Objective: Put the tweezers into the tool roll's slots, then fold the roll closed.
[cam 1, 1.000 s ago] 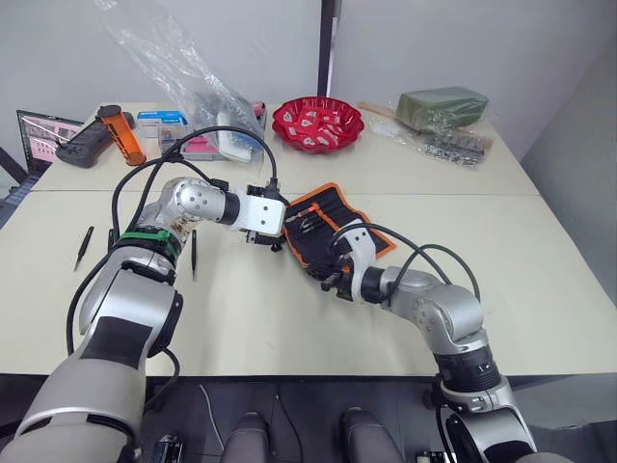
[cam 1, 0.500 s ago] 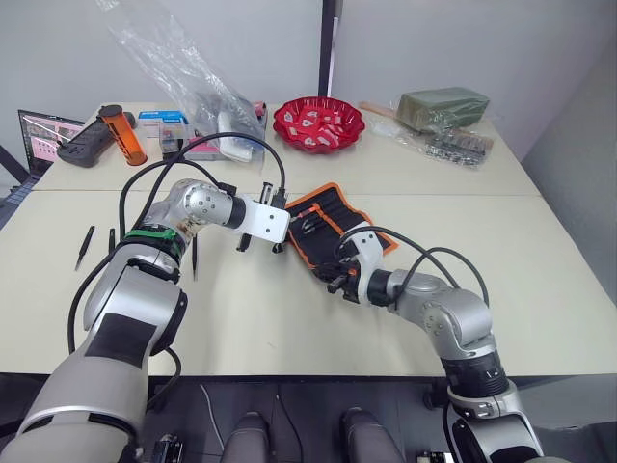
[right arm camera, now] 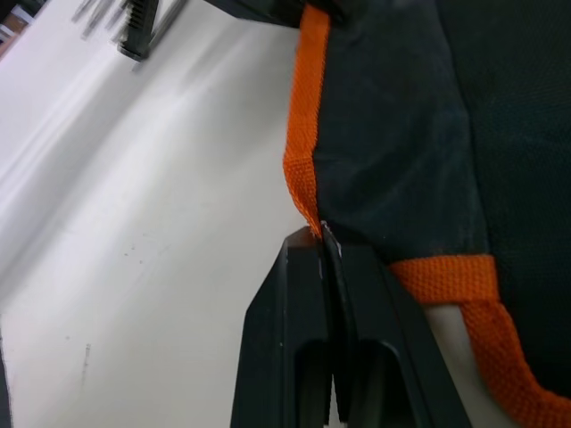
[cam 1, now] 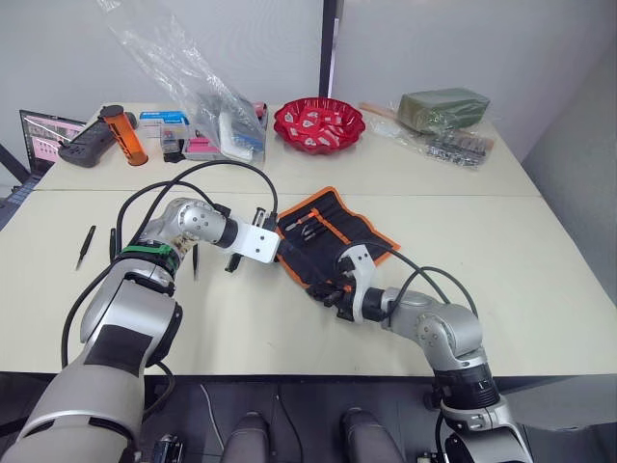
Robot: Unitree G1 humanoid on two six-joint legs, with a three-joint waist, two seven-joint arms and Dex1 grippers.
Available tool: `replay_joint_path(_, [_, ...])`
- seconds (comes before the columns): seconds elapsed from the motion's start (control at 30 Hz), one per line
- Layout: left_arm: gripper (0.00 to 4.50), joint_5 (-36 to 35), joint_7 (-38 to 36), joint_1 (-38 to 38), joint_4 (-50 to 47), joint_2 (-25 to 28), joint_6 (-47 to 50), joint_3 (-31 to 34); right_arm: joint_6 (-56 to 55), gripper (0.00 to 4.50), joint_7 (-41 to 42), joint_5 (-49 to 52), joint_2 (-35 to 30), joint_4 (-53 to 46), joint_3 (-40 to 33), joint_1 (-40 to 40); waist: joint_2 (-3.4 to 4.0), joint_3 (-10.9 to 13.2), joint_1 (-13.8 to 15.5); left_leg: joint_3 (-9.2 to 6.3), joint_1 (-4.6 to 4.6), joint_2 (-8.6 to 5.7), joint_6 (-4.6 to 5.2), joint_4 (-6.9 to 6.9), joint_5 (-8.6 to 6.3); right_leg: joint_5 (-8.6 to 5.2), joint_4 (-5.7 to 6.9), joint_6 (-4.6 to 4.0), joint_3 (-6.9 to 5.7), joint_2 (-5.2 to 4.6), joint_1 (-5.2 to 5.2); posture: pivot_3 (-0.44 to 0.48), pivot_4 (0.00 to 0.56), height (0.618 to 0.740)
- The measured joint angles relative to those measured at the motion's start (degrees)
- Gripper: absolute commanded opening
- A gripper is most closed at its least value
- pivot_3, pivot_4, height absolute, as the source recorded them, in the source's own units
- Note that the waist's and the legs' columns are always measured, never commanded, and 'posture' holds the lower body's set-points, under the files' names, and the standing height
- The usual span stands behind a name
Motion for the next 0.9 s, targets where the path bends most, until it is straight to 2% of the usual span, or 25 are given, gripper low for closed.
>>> replay_joint_path(0.03, [0.04, 0.1, 0.1, 0.0, 0.0, 0.0, 0.0, 0.0, 0.1, 0.00, 0.0, 0.3, 0.0, 0.1, -0.2, 0.0, 0.00, 0.0, 0.0, 0.00, 0.01, 0.00, 0.00, 0.00, 0.00, 0.00, 0.00, 0.00, 0.00, 0.00, 0.01, 0.000, 0.150, 0.735])
replay_joint_path(0.13, [0.00, 0.5, 0.7, 0.0, -0.2, 0.0, 0.0, -0.3, 1.1, 0.80, 0.3, 1.8, -0.2, 0.1, -1.9, 0.3, 0.00, 0.0, 0.0, -0.02, -0.01, 0.00, 0.00, 0.01, 0.00, 0.00, 0.00, 0.01, -0.01, 0.00, 0.02, 0.000, 0.150, 0.735])
replay_joint_path(0.3, [0.00, 0.5, 1.2, 0.0, -0.3, 0.0, 0.1, -0.7, 3.3, 2.65, 2.6, 6.7, -2.7, -2.3, -5.9, 0.9, 0.00, 0.0, 0.0, -0.03, -0.01, 0.00, 0.00, 0.02, 0.00, 0.00, 0.02, 0.01, -0.01, 0.00, 0.01, 0.000, 0.150, 0.735])
replay_joint_path(0.4, [0.00, 0.5, 1.2, 0.0, -0.3, 0.0, 0.0, -0.7, 3.8, 3.58, 3.2, 11.4, -2.1, -5.1, -10.0, -0.1, 0.00, 0.0, 0.0, -0.03, -0.02, -0.01, 0.00, 0.02, 0.00, 0.00, 0.02, 0.01, -0.02, 0.00, 0.02, 0.000, 0.150, 0.735])
replay_joint_path(0.5, [0.00, 0.5, 1.1, 0.0, -0.3, 0.0, 0.0, -0.8, 3.7, 3.58, 2.9, 15.0, -1.5, -6.9, -12.2, -2.5, 0.00, 0.0, 0.0, -0.04, -0.01, -0.01, 0.00, 0.02, 0.00, 0.00, 0.04, 0.01, -0.02, 0.00, 0.02, 0.000, 0.150, 0.735])
replay_joint_path(0.53, [0.00, 0.4, 0.9, 0.0, -0.4, 0.0, 0.0, -0.8, 3.0, 3.35, 2.6, 14.6, -1.6, -6.8, -11.8, -3.5, 0.00, 0.0, 0.0, -0.04, -0.01, -0.01, 0.00, 0.02, 0.00, 0.00, 0.03, 0.01, -0.03, 0.00, 0.02, 0.000, 0.150, 0.735])
replay_joint_path(0.8, [0.00, -1.5, -2.3, 0.0, -0.4, -0.1, 0.5, 0.4, -4.4, 0.76, -0.9, 5.2, -1.6, 4.2, -5.7, -5.6, 0.00, 0.0, -0.1, -0.04, -0.03, -0.02, 0.01, 0.01, 0.00, 0.00, 0.05, 0.00, -0.04, -0.01, -0.03, 0.000, 0.150, 0.735])
replay_joint_path(0.83, [0.00, -2.0, -2.8, 0.0, -0.4, -0.1, 0.6, 0.6, -5.2, 0.27, -0.8, 4.2, -1.6, 5.3, -4.8, -5.6, 0.00, 0.0, -0.1, -0.04, -0.03, -0.02, 0.00, 0.01, 0.00, 0.00, 0.05, 0.00, -0.04, -0.01, -0.04, 0.000, 0.150, 0.735])
replay_joint_path(0.87, [0.00, -2.3, -3.2, 0.1, -0.4, -0.1, 0.7, 1.0, -6.3, 0.03, -0.7, 3.2, -1.7, 6.3, -3.8, -5.6, 0.00, 0.0, -0.1, -0.04, -0.03, -0.02, 0.00, 0.02, 0.00, 0.00, 0.05, 0.00, -0.04, -0.01, -0.03, 0.000, 0.150, 0.735])
replay_joint_path(0.9, [0.00, -2.9, -3.7, 0.3, -0.4, -0.2, 1.1, 1.5, -7.0, 0.03, -0.6, 2.1, -1.8, 7.4, -2.9, -5.5, 0.00, 0.0, -0.1, -0.04, -0.03, -0.02, 0.01, 0.02, 0.00, 0.00, 0.05, 0.00, -0.03, -0.01, -0.04, 0.000, 0.150, 0.735])
